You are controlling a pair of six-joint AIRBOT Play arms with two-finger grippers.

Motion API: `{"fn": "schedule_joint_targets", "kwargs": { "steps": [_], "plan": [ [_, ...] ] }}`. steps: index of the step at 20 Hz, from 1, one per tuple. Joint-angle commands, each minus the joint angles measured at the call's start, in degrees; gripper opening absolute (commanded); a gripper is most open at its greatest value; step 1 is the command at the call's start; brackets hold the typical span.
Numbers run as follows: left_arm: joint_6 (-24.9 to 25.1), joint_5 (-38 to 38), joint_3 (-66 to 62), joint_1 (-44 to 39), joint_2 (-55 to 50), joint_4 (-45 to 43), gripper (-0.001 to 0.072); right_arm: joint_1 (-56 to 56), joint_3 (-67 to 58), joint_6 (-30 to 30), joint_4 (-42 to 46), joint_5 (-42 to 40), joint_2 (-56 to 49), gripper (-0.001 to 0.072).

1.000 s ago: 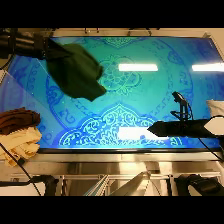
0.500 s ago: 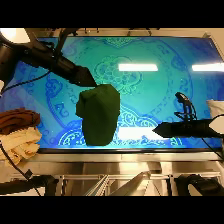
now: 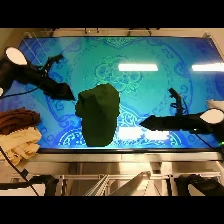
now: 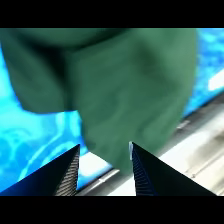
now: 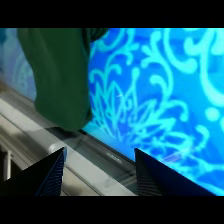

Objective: Fold the shirts.

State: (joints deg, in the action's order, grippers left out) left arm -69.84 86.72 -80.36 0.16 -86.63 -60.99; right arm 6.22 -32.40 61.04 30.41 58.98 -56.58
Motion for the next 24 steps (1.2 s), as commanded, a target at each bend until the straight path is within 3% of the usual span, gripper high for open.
{"fn": "schedule_joint_targets", "kwargs": {
  "steps": [1,4,9,11,12,13,14,15,20,24],
  "plan": [
    [3.32,-9.25,10.38,4.37,-0.31,-0.28,0.0345,5.38,-0.48,-14.14,-18.82,-4.17,-12.22,0.0477],
    [4.92,-15.28,13.77,4.00,-3.76,0.66,0.0345,12.35,-4.94,-15.72,-21.05,-6.73,-24.65,0.0477],
    [4.92,-14.08,6.23,0.92,-15.63,2.51,0.0346,17.97,-15.37,-15.17,-21.07,-6.64,-37.66,0.0461],
    [4.92,-11.65,1.79,-0.59,-20.02,2.51,0.0346,18.14,-17.03,-15.19,-21.07,-6.43,-38.42,0.0224],
    [4.90,-10.12,-0.11,-1.20,-21.88,2.51,0.0346,18.03,-17.46,-15.19,-21.09,-5.99,-38.36,0.0188],
    [4.87,-7.96,-1.95,-1.79,-23.61,2.51,0.0344,17.68,-17.94,-15.23,-21.09,-4.22,-38.12,0.0025],
    [4.90,-6.21,-3.26,-2.23,-24.65,2.49,0.0293,17.03,-18.12,-15.23,-21.07,-1.88,-37.59,0.0022],
    [5.57,-5.14,-3.98,-2.27,-24.92,2.71,0.0008,16.13,-18.10,-15.23,-20.87,0.42,-36.81,0.0021],
    [7.41,-3.37,-4.17,0.42,-16.63,11.61,0.0002,7.30,-18.10,-14.08,-20.02,11.61,-27.85,0.0021],
    [10.05,3.26,-4.20,5.64,-0.74,28.24,0.0002,-4.61,-18.49,-14.12,-31.87,24.15,-14.16,0.0021]
  ]
}}
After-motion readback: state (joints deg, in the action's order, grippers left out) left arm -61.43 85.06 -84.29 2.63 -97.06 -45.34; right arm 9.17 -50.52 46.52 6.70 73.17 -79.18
